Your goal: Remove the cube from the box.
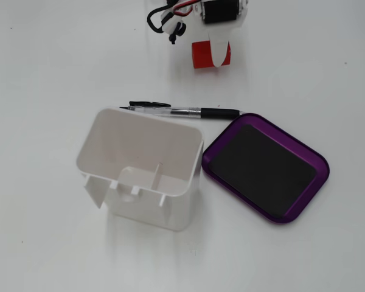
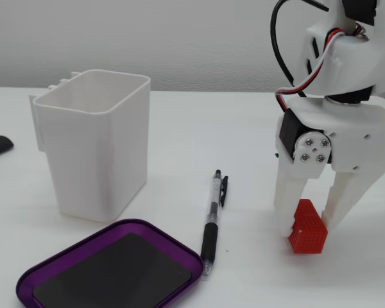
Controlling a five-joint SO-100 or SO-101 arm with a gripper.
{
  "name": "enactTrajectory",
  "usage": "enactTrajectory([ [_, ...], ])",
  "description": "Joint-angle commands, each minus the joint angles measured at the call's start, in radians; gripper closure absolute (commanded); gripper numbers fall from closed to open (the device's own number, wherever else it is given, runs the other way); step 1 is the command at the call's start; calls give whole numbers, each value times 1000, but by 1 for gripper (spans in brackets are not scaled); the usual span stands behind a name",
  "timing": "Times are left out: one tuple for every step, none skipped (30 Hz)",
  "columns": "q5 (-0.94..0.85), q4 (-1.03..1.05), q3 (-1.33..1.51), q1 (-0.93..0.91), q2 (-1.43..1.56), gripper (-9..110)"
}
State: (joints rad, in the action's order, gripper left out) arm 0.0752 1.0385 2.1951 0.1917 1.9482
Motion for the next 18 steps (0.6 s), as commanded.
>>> enactTrajectory([
  [-11, -23, -2, 3, 44, 102],
  [-11, -21, -2, 6, 44, 101],
  [-11, -20, -2, 9, 49, 100],
  [-11, -15, -2, 9, 51, 98],
  [-11, -12, -2, 9, 51, 95],
  [-11, -11, -2, 9, 51, 93],
  [-11, -11, -2, 9, 51, 90],
  [-11, -9, -2, 5, 51, 88],
  [-11, -9, -2, 5, 52, 86],
  [-11, -8, -2, 5, 52, 85],
  [-11, -6, -8, 5, 52, 84],
  [-11, 3, -14, 3, 54, 84],
  [-11, 29, -17, 2, 54, 84],
  [-12, 51, -31, 2, 57, 84],
  [-15, 80, -66, 2, 63, 84],
  [-28, 115, -106, 2, 78, 83],
  [-34, 152, -144, 2, 101, 84],
  [-35, 186, -179, 0, 132, 84],
])
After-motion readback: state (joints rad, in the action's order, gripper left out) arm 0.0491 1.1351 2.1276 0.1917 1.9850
